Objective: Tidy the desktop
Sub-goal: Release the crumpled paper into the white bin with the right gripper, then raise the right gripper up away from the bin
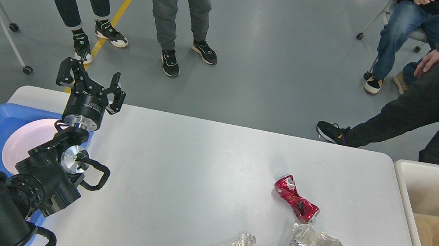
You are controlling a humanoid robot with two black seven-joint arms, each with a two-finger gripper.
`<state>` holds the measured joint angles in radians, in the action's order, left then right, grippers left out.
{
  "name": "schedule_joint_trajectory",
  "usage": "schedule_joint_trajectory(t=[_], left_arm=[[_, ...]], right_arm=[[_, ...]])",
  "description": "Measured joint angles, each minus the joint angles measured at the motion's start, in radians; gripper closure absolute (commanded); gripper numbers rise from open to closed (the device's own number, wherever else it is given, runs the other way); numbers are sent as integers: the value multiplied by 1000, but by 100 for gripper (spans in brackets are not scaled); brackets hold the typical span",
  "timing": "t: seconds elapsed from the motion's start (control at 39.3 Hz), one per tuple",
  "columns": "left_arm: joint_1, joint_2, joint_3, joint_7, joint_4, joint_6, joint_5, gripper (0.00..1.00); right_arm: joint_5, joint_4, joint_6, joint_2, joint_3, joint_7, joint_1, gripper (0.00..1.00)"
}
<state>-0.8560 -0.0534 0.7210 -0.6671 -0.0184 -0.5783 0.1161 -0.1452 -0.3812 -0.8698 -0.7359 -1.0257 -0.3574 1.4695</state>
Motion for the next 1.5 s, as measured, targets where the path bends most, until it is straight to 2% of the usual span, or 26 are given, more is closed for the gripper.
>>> schedule_joint_trajectory(t=[0.23,0.61,1.5], left_arm=[[0,0,0,0,0,0,0,3],[0,0,0,-1,0,0,0,3],[0,0,0,-1,0,0,0,3]], right_arm=[[-6,12,164,14,23,0,-160,100],[-7,12,347,76,67,0,-370,100],[-5,7,362,101,127,0,-456,100]])
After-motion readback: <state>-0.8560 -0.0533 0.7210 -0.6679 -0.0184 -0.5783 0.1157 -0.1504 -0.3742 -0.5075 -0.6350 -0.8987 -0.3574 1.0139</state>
